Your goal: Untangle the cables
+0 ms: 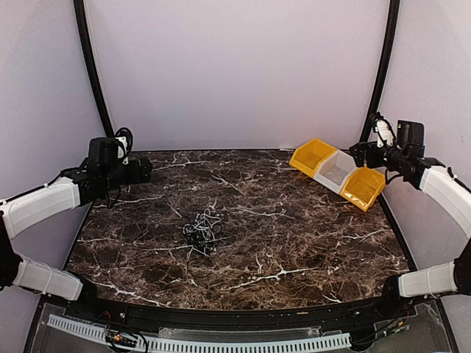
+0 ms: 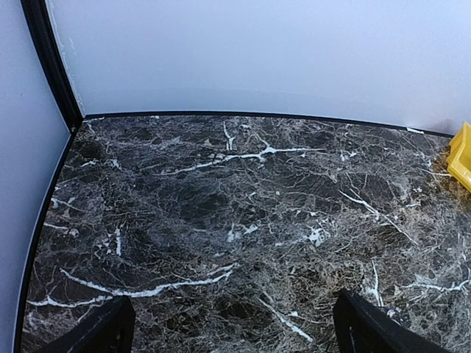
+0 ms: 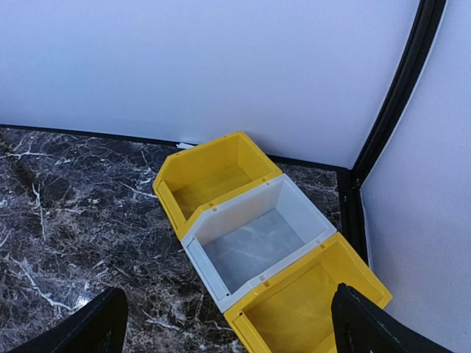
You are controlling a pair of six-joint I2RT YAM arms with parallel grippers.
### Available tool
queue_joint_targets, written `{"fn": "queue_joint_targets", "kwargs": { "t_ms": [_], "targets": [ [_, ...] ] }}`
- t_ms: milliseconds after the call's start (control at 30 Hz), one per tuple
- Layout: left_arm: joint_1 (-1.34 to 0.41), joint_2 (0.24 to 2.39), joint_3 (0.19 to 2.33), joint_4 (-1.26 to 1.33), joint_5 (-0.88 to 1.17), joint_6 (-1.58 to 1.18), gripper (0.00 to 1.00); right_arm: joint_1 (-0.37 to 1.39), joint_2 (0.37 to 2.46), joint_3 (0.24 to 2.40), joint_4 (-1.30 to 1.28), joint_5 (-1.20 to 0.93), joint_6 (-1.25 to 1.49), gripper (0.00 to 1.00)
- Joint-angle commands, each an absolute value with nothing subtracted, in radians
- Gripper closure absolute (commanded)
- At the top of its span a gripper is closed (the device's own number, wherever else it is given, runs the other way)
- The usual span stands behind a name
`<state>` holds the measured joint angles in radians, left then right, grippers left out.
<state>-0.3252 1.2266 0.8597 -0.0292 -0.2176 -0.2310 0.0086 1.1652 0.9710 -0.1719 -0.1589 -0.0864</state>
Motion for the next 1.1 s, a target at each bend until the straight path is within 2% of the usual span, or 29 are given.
{"fn": "queue_joint_targets", "kwargs": {
  "t_ms": [0, 100, 267, 467, 600, 767, 1067],
  "targets": [
    [-0.297, 1.228, 0.838, 0.022, -0.178, -0.242, 0.04, -0.006, 1.174, 0.93, -0.1, -0.165, -0.081, 0.01],
    [-0.283, 1.279, 0.889, -0.06, -0.222, -0.273, 0.14, -0.011, 1.188, 0.918, -0.099, -0.206, -0.129, 0.01],
    [-0.315, 1.34, 0.961, -0.11, -0.282, -0.266, 0.24, 0.023, 1.247, 0.939, -0.124, -0.234, -0.232, 0.01],
    [-0.381, 1.431, 1.052, -0.142, -0.272, -0.258, 0.23, 0.103, 1.456, 1.075, -0.208, -0.184, -0.346, 0.03],
    [-0.422, 1.483, 1.104, -0.152, -0.17, -0.231, 0.26, 0.134, 1.659, 1.228, -0.288, -0.181, -0.381, 0.12],
    [-0.44, 1.455, 1.019, -0.042, 0.0, -0.198, 0.29, 0.154, 1.876, 1.416, -0.379, -0.165, -0.4, 0.23],
    [-0.447, 1.42, 0.978, -0.022, 0.124, -0.18, 0.3, 0.163, 2.095, 1.606, -0.471, -0.076, -0.422, 0.25]
  ]
}}
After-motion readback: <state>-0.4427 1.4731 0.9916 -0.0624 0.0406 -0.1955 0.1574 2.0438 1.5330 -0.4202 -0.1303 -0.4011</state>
